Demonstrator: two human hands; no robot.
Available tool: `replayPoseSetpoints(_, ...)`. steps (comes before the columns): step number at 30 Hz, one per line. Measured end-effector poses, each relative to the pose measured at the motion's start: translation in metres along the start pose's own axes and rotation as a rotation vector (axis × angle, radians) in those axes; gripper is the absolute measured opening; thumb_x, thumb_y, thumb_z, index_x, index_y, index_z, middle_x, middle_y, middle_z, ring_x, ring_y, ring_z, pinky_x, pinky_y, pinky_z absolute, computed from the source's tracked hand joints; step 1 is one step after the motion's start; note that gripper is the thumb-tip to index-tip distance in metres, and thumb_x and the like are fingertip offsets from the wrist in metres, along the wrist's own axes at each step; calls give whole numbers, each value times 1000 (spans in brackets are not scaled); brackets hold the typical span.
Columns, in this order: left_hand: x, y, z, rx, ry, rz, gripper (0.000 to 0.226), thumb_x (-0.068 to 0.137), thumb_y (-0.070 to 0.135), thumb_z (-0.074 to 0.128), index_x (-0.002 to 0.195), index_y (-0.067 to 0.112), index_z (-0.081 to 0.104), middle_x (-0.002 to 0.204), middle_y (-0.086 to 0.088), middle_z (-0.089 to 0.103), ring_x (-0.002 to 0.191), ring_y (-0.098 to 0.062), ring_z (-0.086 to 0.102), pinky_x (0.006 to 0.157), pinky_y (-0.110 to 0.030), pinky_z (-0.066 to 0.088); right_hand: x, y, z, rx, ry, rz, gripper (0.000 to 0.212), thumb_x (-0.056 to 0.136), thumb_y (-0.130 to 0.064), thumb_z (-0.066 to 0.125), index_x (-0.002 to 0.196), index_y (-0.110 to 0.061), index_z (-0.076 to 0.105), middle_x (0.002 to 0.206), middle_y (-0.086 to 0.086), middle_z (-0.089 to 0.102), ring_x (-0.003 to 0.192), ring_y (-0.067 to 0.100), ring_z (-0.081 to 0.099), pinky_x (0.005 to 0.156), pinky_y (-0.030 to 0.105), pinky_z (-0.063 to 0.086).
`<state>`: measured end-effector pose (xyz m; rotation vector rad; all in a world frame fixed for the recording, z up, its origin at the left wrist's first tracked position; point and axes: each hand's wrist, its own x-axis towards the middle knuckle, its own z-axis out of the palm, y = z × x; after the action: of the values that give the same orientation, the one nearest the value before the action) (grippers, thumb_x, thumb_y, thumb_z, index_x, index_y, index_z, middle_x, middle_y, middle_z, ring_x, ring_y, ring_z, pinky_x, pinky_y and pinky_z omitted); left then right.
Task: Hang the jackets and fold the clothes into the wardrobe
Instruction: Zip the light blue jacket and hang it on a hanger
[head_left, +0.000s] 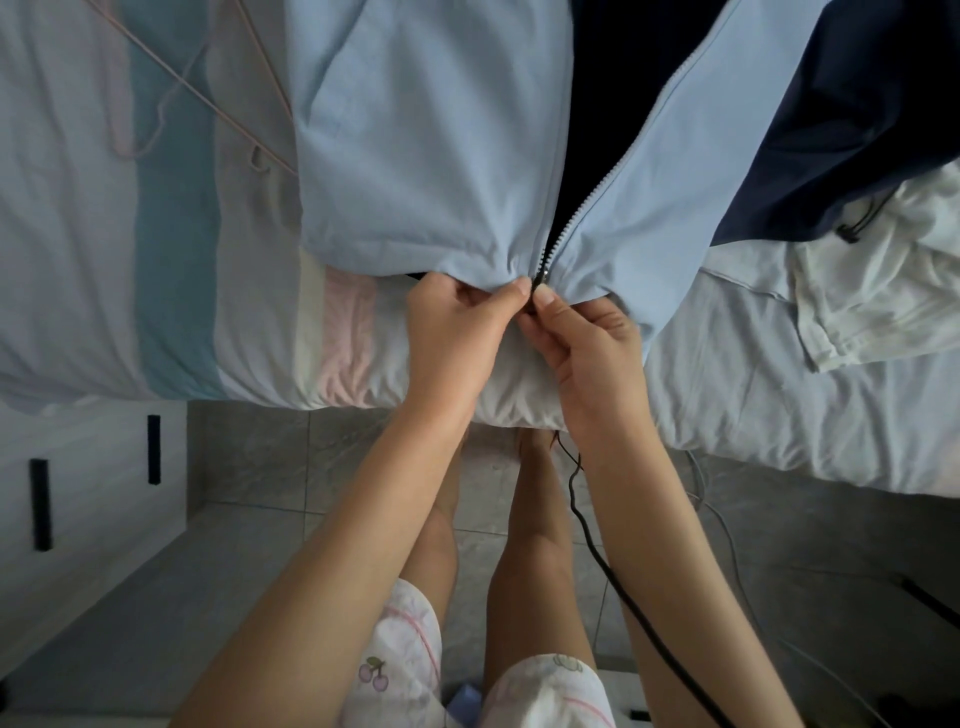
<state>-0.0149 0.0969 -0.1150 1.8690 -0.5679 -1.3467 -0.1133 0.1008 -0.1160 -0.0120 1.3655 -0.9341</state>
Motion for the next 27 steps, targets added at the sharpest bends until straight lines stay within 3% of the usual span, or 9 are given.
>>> replayPoseSetpoints(6,-1,-4,-2,42,-40,41,7,80,7,71,82,0,71,79,-11,73,80,-20,70,78,-33,56,-2,-4,1,18,-35,-16,16,87,4,61,73,-3,65,71,5,69,76,12,69,72,20,57)
replayPoseSetpoints(9,5,-5,-3,4,-37,20,14,83,8,69,90,-5,68,86,-16,72,85,-22,70,79,-31,55,0,-11,3,-87,-55,43,16,91,-8,62,75,-4,63,71,6,71,74,13,70,72,22,58)
replayPoseSetpoints(11,7,-8,-6,-17,-10,14,18,82,11,69,93,-3,67,88,-14,72,87,-22,70,81,-34,55,4,-17,-1,-552,-41,-2,25,89,-28,66,73,-9,67,71,5,73,72,16,71,73,29,59)
replayPoseSetpoints(13,9,-13,-11,-67,38,-20,18,82,11,69,94,-2,64,81,-9,70,78,-17,69,76,-33,55,5,-22,-7,-1125,22,-210,30,82,-43,70,71,-15,69,65,-2,70,67,14,68,71,35,57)
replayPoseSetpoints(16,10,-19,-14,-39,115,-38,17,83,8,70,91,-3,60,69,-4,61,65,-14,61,67,-35,51,-1,-21,-7,-1473,11,-672,29,75,-40,75,92,-19,63,83,-11,61,72,8,58,60,32,50)
replayPoseSetpoints(19,6,-18,-15,-65,71,-52,17,79,9,74,84,-1,61,74,-18,63,73,-32,65,73,-46,54,0,-10,-2,-1557,-157,-891,51,70,-33,78,114,-17,58,104,-3,57,82,15,61,53,30,48)
replayPoseSetpoints(21,2,-14,-17,-107,41,-61,21,78,6,74,91,-5,63,82,-21,68,81,-34,69,76,-43,57,4,-2,1,-1536,-165,-985,42,72,-31,76,107,-13,61,101,-1,60,71,17,62,47,28,47)
replayPoseSetpoints(23,0,-10,-19,-132,33,-57,23,77,1,74,96,-5,63,82,-14,70,82,-27,70,77,-35,57,9,1,3,-1492,-149,-1052,25,79,-29,69,98,-13,63,95,-2,62,65,18,62,44,31,48)
replayPoseSetpoints(27,0,-8,-27,-123,35,-33,17,78,0,73,91,7,64,81,-6,72,81,-19,70,81,-33,56,15,-3,-1,-1371,-249,-1094,13,85,-20,65,95,-12,70,92,-2,68,66,18,64,50,35,51)
